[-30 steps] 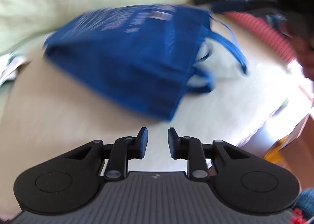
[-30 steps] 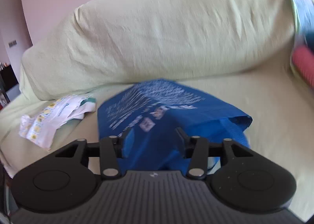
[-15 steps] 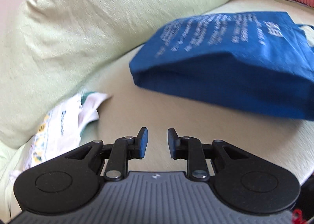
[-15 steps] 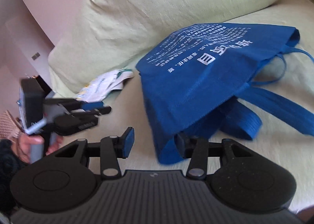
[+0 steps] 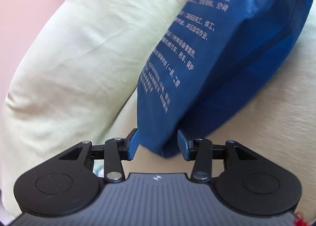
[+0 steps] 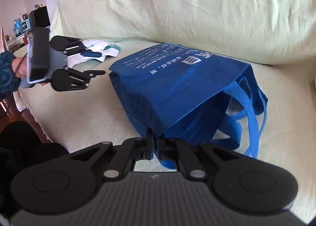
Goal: Fold shopping bag
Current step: 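Grasp the bag's side edge with the left gripper and lift it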
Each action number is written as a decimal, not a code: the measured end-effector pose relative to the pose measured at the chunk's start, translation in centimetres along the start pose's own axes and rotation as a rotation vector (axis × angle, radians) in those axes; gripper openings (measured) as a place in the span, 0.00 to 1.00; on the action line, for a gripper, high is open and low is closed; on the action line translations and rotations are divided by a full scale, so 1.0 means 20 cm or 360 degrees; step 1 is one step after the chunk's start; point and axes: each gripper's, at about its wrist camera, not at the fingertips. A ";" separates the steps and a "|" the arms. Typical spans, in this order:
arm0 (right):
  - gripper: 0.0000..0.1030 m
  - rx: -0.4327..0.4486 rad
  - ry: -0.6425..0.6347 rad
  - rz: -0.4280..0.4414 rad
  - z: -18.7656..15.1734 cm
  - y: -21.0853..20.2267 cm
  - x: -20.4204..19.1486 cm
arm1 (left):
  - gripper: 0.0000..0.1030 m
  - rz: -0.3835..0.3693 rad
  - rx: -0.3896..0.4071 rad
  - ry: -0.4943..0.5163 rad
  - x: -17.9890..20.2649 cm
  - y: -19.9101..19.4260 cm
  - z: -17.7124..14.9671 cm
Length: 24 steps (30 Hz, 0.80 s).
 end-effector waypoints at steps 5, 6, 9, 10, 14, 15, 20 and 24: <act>0.18 0.0007 -0.0014 -0.0060 -0.03 0.02 -0.02 | 0.06 0.0051 0.0002 0.0228 0.05 0.15 -0.04; 0.18 0.0011 -0.0012 -0.0077 -0.04 0.03 -0.03 | 0.04 0.0062 0.0002 0.0269 0.06 0.18 -0.06; 0.00 0.0064 -0.0101 -0.0101 -0.05 0.01 -0.07 | 0.00 0.0145 0.0067 0.0325 0.06 0.18 -0.08; 0.00 0.0090 -0.0181 -0.0162 -0.05 0.00 -0.10 | 0.00 0.0183 0.0101 0.0330 0.05 0.16 -0.09; 0.00 0.0173 -0.0449 -0.0571 -0.01 -0.04 -0.17 | 0.00 0.0231 0.0208 0.0324 0.05 -0.06 -0.13; 0.00 0.0182 -0.0458 -0.0653 -0.01 -0.04 -0.16 | 0.00 0.0238 0.0216 0.0344 0.08 -0.11 -0.16; 0.07 -0.0148 -0.0466 -0.0658 -0.13 0.17 -0.11 | 0.00 0.0183 0.0054 0.0385 0.36 -0.13 -0.29; 0.50 -0.0029 -0.0406 -0.0545 -0.15 0.08 -0.16 | 0.00 0.0182 0.0023 0.0206 0.32 -0.13 -0.24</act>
Point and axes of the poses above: each gripper's, at about its wrist camera, not at the fingertips, and y roughly the way its jaws point, x to its right, z to its top, and after that the axes turned 12 degrees about -y, right-handed
